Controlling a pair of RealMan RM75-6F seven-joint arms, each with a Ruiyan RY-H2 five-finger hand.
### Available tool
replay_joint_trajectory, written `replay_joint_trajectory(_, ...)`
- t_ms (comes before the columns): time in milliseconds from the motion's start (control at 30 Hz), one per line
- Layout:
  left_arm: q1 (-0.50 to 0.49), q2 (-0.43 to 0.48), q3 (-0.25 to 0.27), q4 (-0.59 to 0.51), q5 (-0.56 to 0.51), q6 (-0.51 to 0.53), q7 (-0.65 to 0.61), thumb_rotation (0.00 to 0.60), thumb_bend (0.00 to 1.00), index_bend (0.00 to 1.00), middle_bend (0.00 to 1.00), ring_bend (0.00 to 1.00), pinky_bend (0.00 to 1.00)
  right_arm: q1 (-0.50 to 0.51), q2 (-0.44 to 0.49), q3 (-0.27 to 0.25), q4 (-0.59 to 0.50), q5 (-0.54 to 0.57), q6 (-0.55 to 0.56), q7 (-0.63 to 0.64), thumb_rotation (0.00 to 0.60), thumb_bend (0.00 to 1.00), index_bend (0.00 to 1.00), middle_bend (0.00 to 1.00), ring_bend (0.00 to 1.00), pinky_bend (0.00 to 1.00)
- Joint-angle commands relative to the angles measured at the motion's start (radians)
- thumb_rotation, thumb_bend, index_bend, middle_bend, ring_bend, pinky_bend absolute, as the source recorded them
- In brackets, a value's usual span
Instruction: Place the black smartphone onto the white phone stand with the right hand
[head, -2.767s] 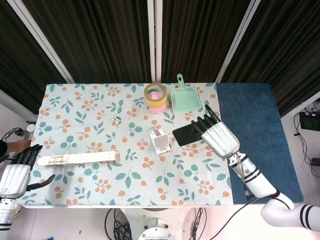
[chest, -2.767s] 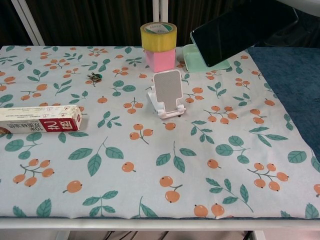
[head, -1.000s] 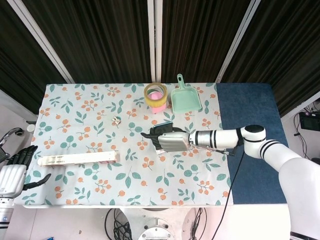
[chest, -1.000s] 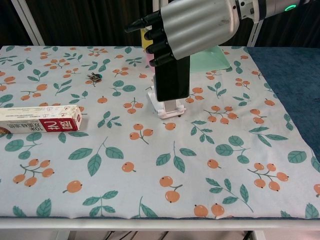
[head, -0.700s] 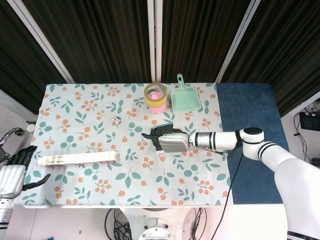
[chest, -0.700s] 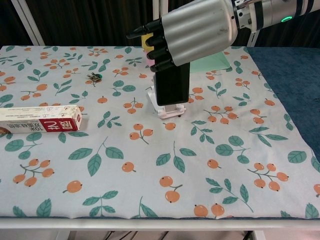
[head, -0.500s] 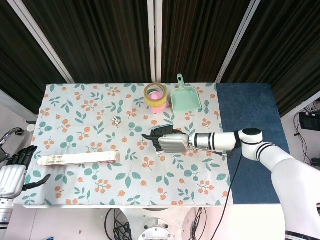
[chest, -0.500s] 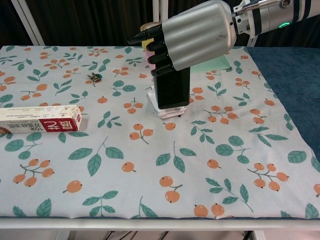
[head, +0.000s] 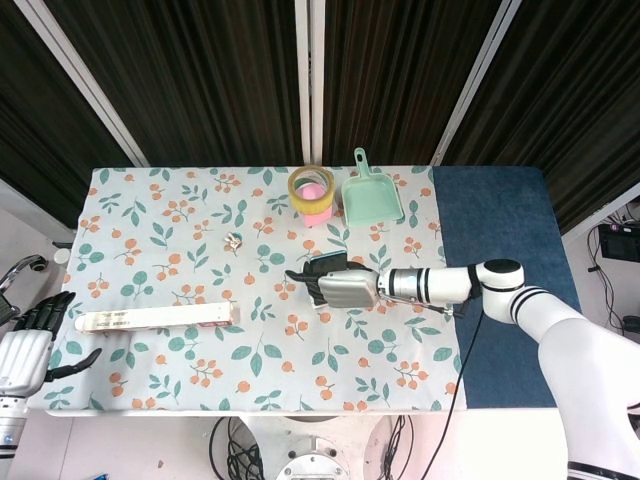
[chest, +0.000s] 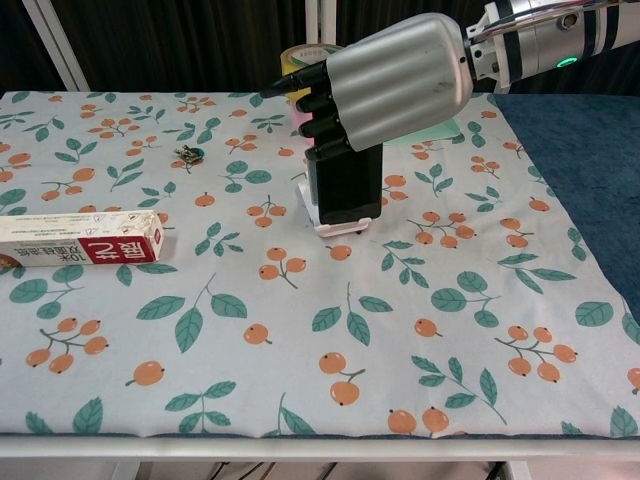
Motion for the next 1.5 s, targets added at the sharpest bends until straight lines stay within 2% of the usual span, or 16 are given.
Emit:
replay_joint_trajectory(33, -0.001, -0.001, 0.000, 0.001, 0.000, -0.002, -0.001, 0.180, 0.13, 0.04, 0.08, 0.09, 0.19, 0.002, -0.003, -0.001, 0.003, 0.002, 0.000, 0.002, 0.600, 0.38, 0.55, 0.32, 0.32, 0.00)
replay_joint_trajectory(1067, 0.003, -0.002, 0.002, 0.018, -0.006, -0.007, -0.017, 0.180, 0.13, 0.04, 0.08, 0.09, 0.19, 0.025, -0.038, -0.021, 0.029, 0.030, -0.006, 0.013, 0.600, 0.38, 0.54, 0.30, 0.29, 0.00)
replay_joint_trajectory(1267, 0.001, -0.003, 0.002, 0.018, -0.005, -0.010, -0.017, 0.181, 0.13, 0.04, 0.08, 0.09, 0.19, 0.027, -0.040, -0.024, 0.025, 0.039, -0.018, 0.015, 0.600, 0.37, 0.51, 0.27, 0.25, 0.00)
replay_joint_trajectory(1367, 0.001, -0.002, 0.002, 0.018, -0.007, -0.012, -0.017, 0.182, 0.13, 0.04, 0.08, 0.09, 0.19, 0.029, -0.040, -0.027, 0.023, 0.043, -0.031, 0.014, 0.600, 0.36, 0.45, 0.23, 0.19, 0.00)
replay_joint_trajectory(1433, 0.001, -0.002, 0.001, 0.018, -0.008, -0.013, -0.017, 0.181, 0.13, 0.04, 0.08, 0.09, 0.19, 0.029, -0.040, -0.028, 0.022, 0.046, -0.042, 0.009, 0.600, 0.35, 0.33, 0.19, 0.13, 0.00)
replay_joint_trajectory(1467, 0.001, -0.002, 0.001, 0.018, -0.008, -0.013, -0.018, 0.180, 0.13, 0.04, 0.08, 0.09, 0.19, 0.028, -0.039, -0.028, 0.021, 0.049, -0.047, 0.006, 0.600, 0.34, 0.23, 0.15, 0.08, 0.00)
replay_joint_trajectory(1500, 0.001, -0.002, 0.001, 0.019, -0.008, -0.013, -0.018, 0.179, 0.13, 0.04, 0.08, 0.09, 0.19, 0.027, -0.038, -0.027, 0.017, 0.054, -0.056, 0.001, 0.600, 0.33, 0.17, 0.13, 0.06, 0.00)
